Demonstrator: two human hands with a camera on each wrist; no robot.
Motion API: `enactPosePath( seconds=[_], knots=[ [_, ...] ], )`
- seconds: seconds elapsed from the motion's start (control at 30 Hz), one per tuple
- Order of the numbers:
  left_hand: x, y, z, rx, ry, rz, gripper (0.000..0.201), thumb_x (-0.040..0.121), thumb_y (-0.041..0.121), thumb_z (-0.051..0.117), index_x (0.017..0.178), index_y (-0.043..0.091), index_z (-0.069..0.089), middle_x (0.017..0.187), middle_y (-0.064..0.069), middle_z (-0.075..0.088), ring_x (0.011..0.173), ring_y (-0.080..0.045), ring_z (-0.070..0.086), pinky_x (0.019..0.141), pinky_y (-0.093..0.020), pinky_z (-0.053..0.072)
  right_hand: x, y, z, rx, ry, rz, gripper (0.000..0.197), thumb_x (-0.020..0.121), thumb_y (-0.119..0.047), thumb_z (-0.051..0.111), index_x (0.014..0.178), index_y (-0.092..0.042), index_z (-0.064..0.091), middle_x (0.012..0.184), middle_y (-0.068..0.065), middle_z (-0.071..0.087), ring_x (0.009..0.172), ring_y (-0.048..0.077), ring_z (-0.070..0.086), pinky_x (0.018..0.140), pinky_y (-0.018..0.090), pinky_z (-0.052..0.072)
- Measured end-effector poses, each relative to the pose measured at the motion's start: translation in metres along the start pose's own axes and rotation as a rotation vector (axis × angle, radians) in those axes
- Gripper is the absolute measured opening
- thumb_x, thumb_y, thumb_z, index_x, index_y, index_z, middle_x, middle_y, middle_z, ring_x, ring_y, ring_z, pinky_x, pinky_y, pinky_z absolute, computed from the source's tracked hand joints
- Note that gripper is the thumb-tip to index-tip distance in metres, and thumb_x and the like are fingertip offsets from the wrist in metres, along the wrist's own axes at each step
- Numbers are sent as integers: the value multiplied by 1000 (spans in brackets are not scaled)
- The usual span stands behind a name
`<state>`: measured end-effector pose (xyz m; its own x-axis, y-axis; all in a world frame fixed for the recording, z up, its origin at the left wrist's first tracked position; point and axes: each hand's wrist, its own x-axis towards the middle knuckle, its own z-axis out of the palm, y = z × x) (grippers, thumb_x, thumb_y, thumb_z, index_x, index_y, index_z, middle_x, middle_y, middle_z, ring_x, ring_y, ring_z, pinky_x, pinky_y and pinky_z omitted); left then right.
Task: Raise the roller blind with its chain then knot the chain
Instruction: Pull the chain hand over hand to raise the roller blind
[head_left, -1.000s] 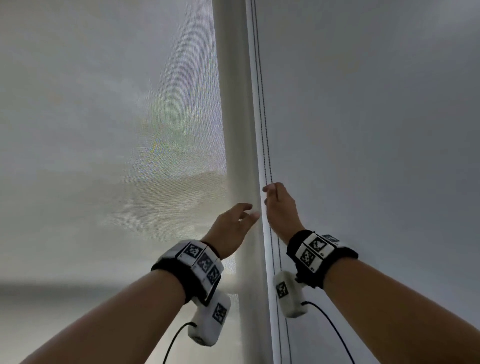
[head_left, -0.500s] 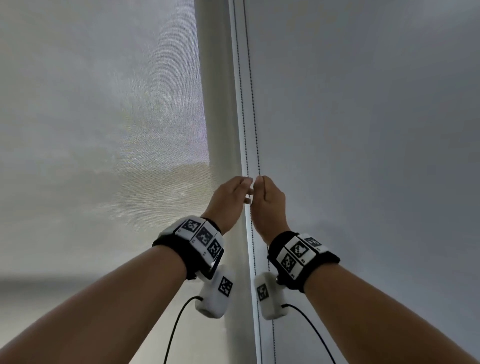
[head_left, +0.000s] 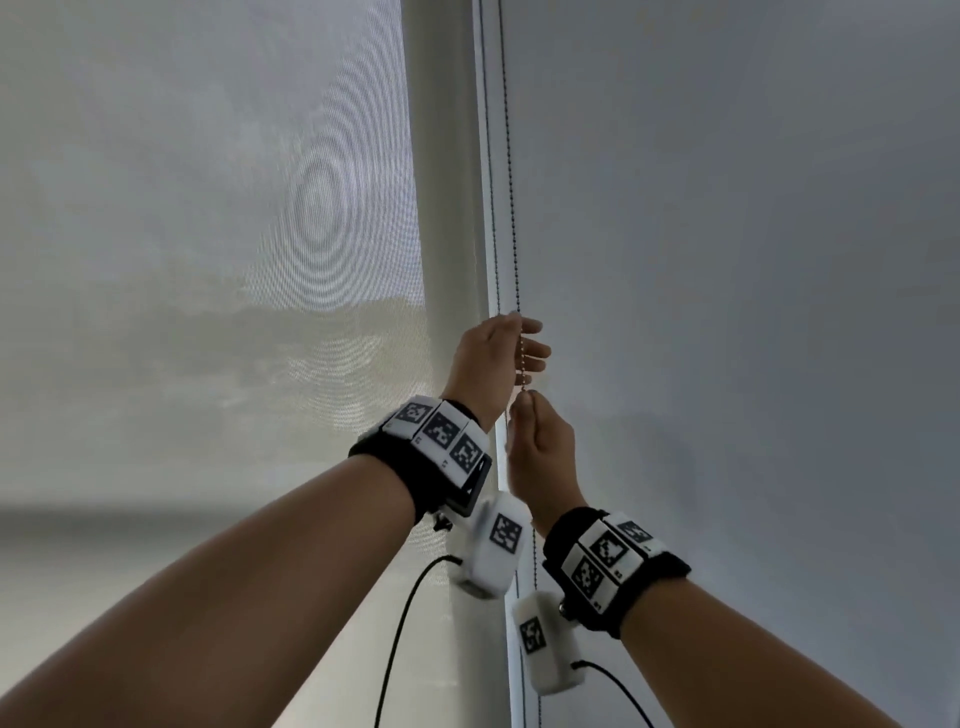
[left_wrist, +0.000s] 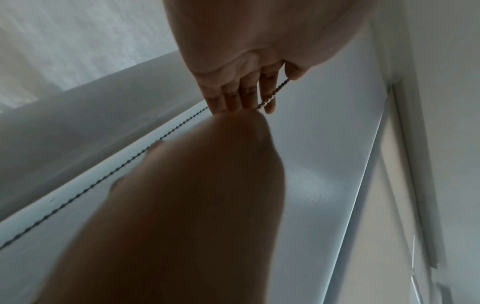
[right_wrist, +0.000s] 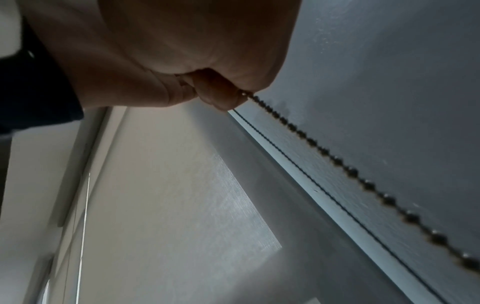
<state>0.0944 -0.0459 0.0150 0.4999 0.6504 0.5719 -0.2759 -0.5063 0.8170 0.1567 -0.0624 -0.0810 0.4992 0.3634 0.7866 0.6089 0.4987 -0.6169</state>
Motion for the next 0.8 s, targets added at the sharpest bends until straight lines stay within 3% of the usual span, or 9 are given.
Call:
enactPosePath(
  seconds=[0.13, 0.23, 0.3, 0.37, 0.43, 0.57, 0.67, 0.73, 0.8],
  knots=[
    [-4, 1, 4, -67, -16, -37, 38, 97, 26, 32, 103, 1, 61, 87, -19, 68, 77, -27, 64, 71, -35, 50, -28, 18, -10, -22, -44, 90, 38, 104, -22, 33, 66, -18, 31, 59, 0, 32, 53, 8, 28, 52, 24, 27],
    [-5, 0, 8, -191, -15, -76, 35, 97, 25, 33, 96, 4, 61, 71, -12, 62, 62, -22, 59, 61, -31, 48, -50, 34, -18, 7, -69, 146, 35, 99, -15, 38, 66, -20, 30, 60, -1, 31, 56, 8, 26, 56, 32, 27],
    [-8, -5, 12, -272, 0, -103, 32, 97, 24, 34, 89, 7, 59, 58, -4, 49, 47, -14, 43, 50, -28, 36, -62, 39, -23, 61, -102, 217, 28, 88, -11, 43, 65, -21, 31, 59, -3, 32, 58, 12, 27, 57, 35, 25],
    [-15, -13, 19, -286, 23, -129, 32, 97, 26, 35, 81, 10, 57, 52, 2, 37, 41, -9, 29, 44, -25, 24, -73, 38, -27, 161, -143, 294, 13, 69, -23, 47, 66, -20, 34, 60, -3, 32, 63, 20, 26, 58, 38, 24],
    [-25, -22, 25, -275, 45, -149, 33, 97, 28, 35, 74, 13, 55, 49, 4, 33, 39, -8, 25, 40, -22, 21, -83, 41, -30, 226, -147, 330, 14, 63, -26, 48, 65, -21, 35, 60, -4, 31, 65, 21, 24, 58, 38, 23],
    [-40, -38, 31, -259, 57, -181, 34, 93, 13, 33, 64, 18, 49, 45, 7, 34, 38, -9, 24, 38, -20, 19, -100, 49, -36, 240, -167, 378, 17, 64, -26, 48, 61, -22, 31, 54, -14, 30, 60, 13, 22, 57, 34, 22],
    [-47, -44, 29, -272, 60, -206, 34, 88, 5, 30, 62, 18, 46, 44, 8, 33, 37, -9, 22, 40, -21, 14, -104, 52, -40, 170, -217, 370, 25, 79, -22, 45, 59, -29, 32, 52, -15, 31, 60, 12, 23, 58, 36, 24],
    [-49, -44, 28, -270, 59, -208, 33, 84, 1, 28, 61, 18, 45, 43, 8, 32, 37, -9, 20, 42, -23, 11, -101, 47, -45, 120, -256, 329, 31, 89, -28, 44, 59, -32, 40, 55, -13, 39, 58, 14, 32, 58, 35, 31],
    [-51, -43, 27, -262, 62, -208, 33, 82, 0, 28, 61, 18, 44, 43, 8, 32, 37, -9, 20, 43, -25, 10, -88, 38, -50, 138, -276, 264, 27, 92, -24, 41, 70, -30, 55, 59, -6, 51, 57, 13, 46, 59, 31, 41]
  ],
)
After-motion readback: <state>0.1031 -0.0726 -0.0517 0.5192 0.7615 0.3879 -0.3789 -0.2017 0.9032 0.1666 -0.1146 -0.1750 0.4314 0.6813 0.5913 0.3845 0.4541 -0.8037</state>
